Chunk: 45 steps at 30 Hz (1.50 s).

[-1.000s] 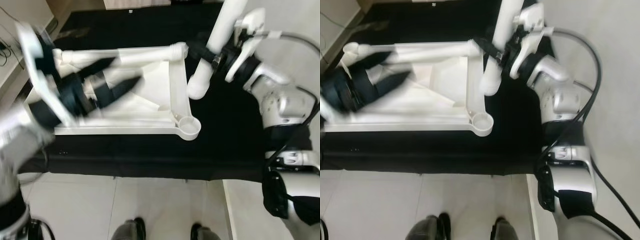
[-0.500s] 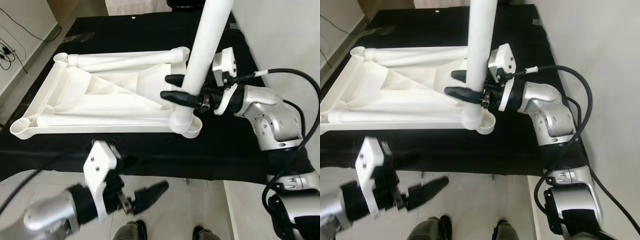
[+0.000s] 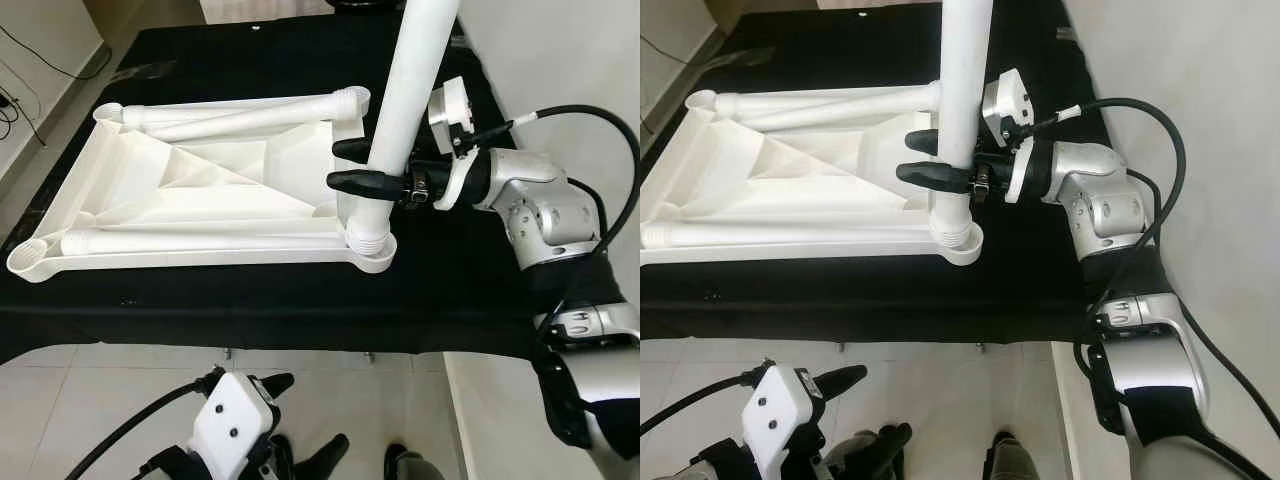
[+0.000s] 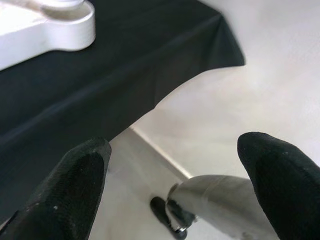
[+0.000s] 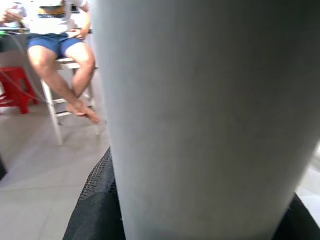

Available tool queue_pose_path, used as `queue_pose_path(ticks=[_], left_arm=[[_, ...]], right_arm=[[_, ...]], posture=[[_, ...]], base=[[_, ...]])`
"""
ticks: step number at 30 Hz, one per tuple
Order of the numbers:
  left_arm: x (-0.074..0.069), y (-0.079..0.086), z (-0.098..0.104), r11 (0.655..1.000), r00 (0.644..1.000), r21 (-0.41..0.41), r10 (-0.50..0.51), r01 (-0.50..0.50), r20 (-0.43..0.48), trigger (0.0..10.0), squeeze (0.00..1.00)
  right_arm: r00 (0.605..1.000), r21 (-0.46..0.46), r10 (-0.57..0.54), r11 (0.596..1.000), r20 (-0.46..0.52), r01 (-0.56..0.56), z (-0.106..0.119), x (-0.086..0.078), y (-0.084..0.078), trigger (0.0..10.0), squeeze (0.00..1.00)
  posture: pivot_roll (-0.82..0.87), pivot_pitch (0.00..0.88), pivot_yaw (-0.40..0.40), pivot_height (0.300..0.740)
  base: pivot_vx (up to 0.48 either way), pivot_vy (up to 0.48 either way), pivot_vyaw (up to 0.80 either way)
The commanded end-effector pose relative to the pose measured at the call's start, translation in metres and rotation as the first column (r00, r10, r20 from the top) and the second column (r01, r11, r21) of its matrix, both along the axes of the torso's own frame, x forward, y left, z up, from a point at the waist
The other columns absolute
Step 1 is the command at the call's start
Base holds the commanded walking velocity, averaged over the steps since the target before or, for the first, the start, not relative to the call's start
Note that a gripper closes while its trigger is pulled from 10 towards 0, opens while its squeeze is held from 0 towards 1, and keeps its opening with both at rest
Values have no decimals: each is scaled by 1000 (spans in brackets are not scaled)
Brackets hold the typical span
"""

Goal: Building children table

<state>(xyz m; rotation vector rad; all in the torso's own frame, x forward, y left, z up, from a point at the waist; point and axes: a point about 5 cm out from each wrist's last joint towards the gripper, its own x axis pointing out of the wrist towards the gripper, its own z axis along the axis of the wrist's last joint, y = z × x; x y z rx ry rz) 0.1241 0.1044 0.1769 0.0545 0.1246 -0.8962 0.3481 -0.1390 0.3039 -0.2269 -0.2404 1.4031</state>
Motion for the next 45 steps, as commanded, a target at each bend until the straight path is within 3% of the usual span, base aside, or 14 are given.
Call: queue_pose_path(ticks=[1,21,23,39,45], left_arm=[[-5,-1,-1,1000,1000,10,-11,11,7,10000,0],[-16,-8,0,999,998,-36,-7,9,57,10000,0],[-17,-9,0,999,998,-41,-7,9,64,10000,0],[-23,-10,2,999,998,-50,-9,13,69,10000,0],[-27,-11,3,998,998,-59,-12,16,68,10000,0]], right_arm=[[998,-24,55,998,30,-54,6,-4,3,10000,0],[968,-140,252,958,6,-249,-1,-8,19,10000,0],[951,-175,310,935,-16,-308,-2,-11,20,10000,0],[953,-208,301,932,-14,-298,3,-1,22,10000,0],[956,-225,292,931,-17,-288,7,0,16,10000,0]], posture=[[96,365,65,740],[100,406,51,740],[105,414,47,740],[120,440,46,740],[129,456,51,740]], base=[[0,0,0],[0,0,0],[0,0,0],[0,0,0],[0,0,0]])
